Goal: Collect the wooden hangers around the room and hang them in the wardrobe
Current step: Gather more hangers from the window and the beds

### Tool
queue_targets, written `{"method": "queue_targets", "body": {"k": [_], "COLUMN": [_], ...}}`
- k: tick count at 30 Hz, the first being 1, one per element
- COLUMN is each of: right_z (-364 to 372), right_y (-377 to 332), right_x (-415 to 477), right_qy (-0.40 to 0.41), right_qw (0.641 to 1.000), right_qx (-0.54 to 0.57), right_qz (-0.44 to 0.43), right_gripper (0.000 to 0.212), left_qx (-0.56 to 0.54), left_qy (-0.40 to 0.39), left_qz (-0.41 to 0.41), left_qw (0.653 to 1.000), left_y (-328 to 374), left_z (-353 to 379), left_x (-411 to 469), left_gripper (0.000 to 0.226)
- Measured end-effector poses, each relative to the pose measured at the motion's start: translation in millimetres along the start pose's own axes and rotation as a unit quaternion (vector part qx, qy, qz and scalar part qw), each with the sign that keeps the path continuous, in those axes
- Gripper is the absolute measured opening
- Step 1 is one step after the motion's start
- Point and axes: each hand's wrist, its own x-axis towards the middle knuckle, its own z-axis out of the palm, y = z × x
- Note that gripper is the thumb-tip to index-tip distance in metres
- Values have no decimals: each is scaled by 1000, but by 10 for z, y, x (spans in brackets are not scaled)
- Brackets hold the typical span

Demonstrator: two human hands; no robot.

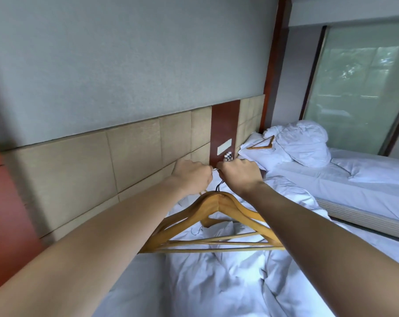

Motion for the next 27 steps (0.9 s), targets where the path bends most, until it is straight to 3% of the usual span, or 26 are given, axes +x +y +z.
{"method": "queue_targets", "body": {"k": [9,12,15,19,23,27], "right_z": [715,924,1110,1428,1785,1986], "right_y": [136,213,362,549,697,1021], "right_x": [639,814,927,1048,1052,921], "right_qy": [-88,-120,-134,-147,-177,-197], "right_qw": [980,971,960,952,952,939], "right_qx": [65,63,62,36,2,9], "right_qz": [164,195,239,266,249,281], "right_gripper": [25,27,27,28,23,22], "left_qx": [-94,-201,-215,-309,-243,-275], "left_qy": [2,-134,-258,-399,-385,-290], "left_qz": [121,138,140,122,154,145], "left_qw": [988,960,931,855,877,905], "left_y": [-223,-408,-624,-792,-807,-697], "left_z": [980,1335,1739,2428,3183,3716], "left_x": [978,1270,1492,1730,2008,2320], "left_gripper": [31,48,67,51,30,26]}}
